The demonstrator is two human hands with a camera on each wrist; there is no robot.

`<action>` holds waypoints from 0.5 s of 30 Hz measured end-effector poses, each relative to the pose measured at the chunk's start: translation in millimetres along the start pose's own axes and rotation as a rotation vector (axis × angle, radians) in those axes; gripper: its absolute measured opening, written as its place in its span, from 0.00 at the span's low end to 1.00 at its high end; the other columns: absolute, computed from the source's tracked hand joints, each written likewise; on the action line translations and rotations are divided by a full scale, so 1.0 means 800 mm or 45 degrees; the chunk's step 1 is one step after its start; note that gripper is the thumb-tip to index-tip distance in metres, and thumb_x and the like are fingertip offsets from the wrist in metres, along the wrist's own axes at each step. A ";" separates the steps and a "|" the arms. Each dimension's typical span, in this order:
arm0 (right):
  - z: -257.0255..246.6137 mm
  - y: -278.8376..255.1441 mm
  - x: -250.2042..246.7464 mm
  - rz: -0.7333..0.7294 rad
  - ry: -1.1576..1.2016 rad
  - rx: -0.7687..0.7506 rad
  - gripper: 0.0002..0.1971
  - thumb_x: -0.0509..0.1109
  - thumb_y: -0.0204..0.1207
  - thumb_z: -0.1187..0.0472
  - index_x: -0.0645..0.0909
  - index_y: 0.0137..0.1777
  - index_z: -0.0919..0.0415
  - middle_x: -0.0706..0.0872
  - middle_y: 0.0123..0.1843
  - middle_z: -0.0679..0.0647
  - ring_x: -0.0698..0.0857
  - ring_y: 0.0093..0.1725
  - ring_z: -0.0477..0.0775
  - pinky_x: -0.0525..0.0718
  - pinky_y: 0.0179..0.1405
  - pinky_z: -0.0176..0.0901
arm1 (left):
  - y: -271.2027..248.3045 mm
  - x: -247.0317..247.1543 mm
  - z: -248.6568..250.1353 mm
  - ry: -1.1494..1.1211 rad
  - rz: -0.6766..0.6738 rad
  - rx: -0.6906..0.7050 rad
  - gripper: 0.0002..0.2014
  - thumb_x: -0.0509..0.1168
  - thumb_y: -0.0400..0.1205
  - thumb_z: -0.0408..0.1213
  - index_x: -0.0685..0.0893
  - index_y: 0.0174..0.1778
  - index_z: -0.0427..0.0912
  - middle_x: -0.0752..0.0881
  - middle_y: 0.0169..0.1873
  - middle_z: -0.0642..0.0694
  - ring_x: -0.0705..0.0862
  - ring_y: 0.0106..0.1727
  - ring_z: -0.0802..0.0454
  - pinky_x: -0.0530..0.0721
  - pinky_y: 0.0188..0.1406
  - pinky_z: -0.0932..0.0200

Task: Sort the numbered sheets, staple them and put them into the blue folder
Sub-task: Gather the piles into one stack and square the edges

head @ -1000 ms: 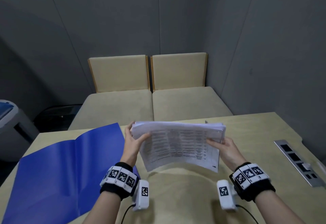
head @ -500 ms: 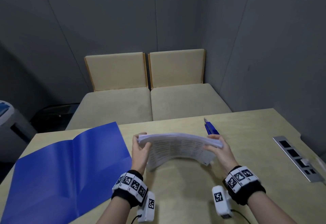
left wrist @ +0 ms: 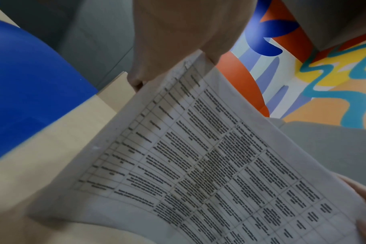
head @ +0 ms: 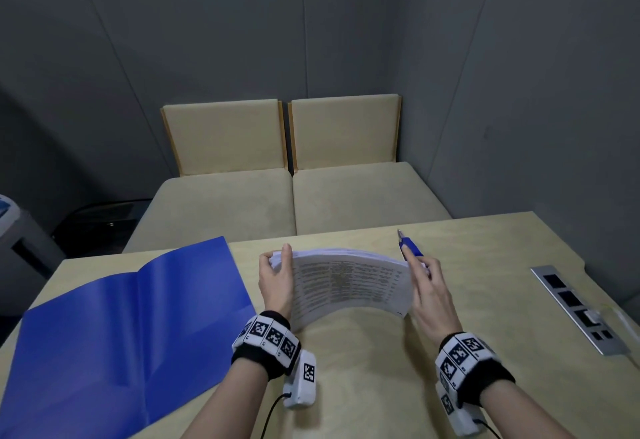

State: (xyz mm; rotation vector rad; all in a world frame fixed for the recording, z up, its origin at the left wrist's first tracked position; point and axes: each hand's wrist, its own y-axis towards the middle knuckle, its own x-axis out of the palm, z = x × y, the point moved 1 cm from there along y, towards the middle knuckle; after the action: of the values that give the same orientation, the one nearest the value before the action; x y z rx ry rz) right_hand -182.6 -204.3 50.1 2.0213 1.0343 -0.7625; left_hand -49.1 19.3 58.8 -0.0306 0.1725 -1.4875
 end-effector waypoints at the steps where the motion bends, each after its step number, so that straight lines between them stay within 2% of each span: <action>1: 0.000 0.000 0.000 -0.001 -0.021 -0.004 0.33 0.57 0.78 0.76 0.64 0.80 0.49 0.69 0.61 0.53 0.74 0.50 0.49 0.76 0.45 0.41 | 0.001 0.001 0.000 -0.005 0.001 0.019 0.17 0.58 0.83 0.56 0.73 0.47 0.43 0.82 0.42 0.48 0.81 0.45 0.48 0.77 0.44 0.52; 3: -0.002 0.002 0.000 0.016 -0.030 -0.007 0.34 0.59 0.77 0.77 0.65 0.80 0.50 0.66 0.56 0.51 0.73 0.48 0.50 0.75 0.43 0.40 | 0.004 0.002 0.000 -0.017 0.002 0.056 0.16 0.56 0.84 0.54 0.73 0.45 0.44 0.81 0.40 0.47 0.80 0.43 0.49 0.76 0.42 0.52; 5: -0.004 0.004 -0.002 0.073 -0.004 -0.029 0.32 0.63 0.75 0.78 0.71 0.77 0.53 0.66 0.54 0.50 0.73 0.46 0.50 0.76 0.43 0.40 | 0.007 0.002 -0.001 -0.036 -0.009 0.098 0.14 0.57 0.85 0.53 0.72 0.42 0.45 0.82 0.39 0.47 0.80 0.41 0.49 0.77 0.42 0.52; 8: -0.003 0.008 -0.003 0.135 0.030 -0.070 0.27 0.65 0.73 0.80 0.80 0.69 0.58 0.75 0.49 0.53 0.78 0.44 0.53 0.81 0.44 0.45 | 0.010 -0.004 -0.003 -0.056 -0.054 0.141 0.15 0.60 0.83 0.53 0.72 0.38 0.47 0.82 0.38 0.46 0.80 0.40 0.49 0.77 0.42 0.53; 10: -0.002 0.010 -0.003 0.133 0.048 -0.053 0.23 0.64 0.73 0.79 0.82 0.65 0.61 0.79 0.50 0.57 0.82 0.47 0.58 0.82 0.46 0.48 | 0.009 -0.013 -0.006 -0.005 -0.136 0.186 0.15 0.66 0.80 0.54 0.73 0.40 0.46 0.83 0.38 0.48 0.81 0.40 0.51 0.78 0.40 0.56; 13: -0.003 0.014 -0.004 0.113 0.067 -0.005 0.18 0.64 0.75 0.77 0.83 0.62 0.62 0.80 0.53 0.57 0.83 0.49 0.58 0.76 0.47 0.40 | 0.006 -0.030 -0.020 0.143 -0.331 0.224 0.20 0.77 0.71 0.49 0.75 0.49 0.47 0.87 0.43 0.52 0.86 0.45 0.55 0.84 0.42 0.60; 15: -0.003 0.016 -0.006 0.106 0.063 0.017 0.16 0.64 0.76 0.75 0.83 0.60 0.62 0.80 0.53 0.56 0.83 0.49 0.57 0.73 0.47 0.38 | 0.007 -0.038 -0.032 0.166 -0.395 0.229 0.18 0.77 0.72 0.43 0.78 0.52 0.48 0.88 0.47 0.52 0.87 0.51 0.55 0.85 0.46 0.61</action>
State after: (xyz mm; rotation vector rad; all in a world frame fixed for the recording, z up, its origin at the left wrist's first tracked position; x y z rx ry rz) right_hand -173.8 -209.2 59.4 2.0900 0.9684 -0.6808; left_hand -49.5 52.5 35.8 0.1930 0.1423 -1.8108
